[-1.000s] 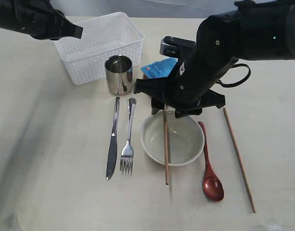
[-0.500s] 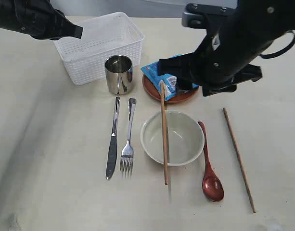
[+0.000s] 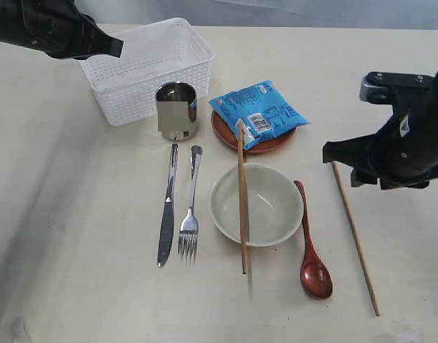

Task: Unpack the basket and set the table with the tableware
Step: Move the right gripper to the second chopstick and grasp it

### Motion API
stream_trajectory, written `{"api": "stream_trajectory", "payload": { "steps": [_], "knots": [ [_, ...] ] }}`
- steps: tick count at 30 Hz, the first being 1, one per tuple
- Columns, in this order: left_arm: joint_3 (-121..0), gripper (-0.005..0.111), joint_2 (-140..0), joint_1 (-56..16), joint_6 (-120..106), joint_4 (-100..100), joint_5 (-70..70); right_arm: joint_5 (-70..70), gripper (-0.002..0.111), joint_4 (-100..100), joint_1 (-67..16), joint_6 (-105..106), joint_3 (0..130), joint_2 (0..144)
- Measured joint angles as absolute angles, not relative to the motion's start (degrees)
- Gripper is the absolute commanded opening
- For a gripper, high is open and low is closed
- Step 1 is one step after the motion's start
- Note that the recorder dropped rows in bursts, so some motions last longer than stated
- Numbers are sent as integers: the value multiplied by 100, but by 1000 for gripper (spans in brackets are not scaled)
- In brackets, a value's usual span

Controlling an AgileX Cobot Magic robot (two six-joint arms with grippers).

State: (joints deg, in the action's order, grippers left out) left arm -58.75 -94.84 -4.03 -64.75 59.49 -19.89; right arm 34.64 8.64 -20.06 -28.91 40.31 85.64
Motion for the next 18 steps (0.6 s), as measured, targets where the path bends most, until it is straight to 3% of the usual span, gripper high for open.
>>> {"api": "stream_trajectory", "payload": {
  "steps": [15, 18],
  "knots": [
    [-5875, 0, -9484, -403, -6475, 5949, -1989, 2611, 34, 528, -1935, -2234, 3696, 9593],
    [-5875, 0, -9484, -403, -6475, 5949, -1989, 2611, 15, 447, -1935, -2234, 3696, 9593]
  ]
}}
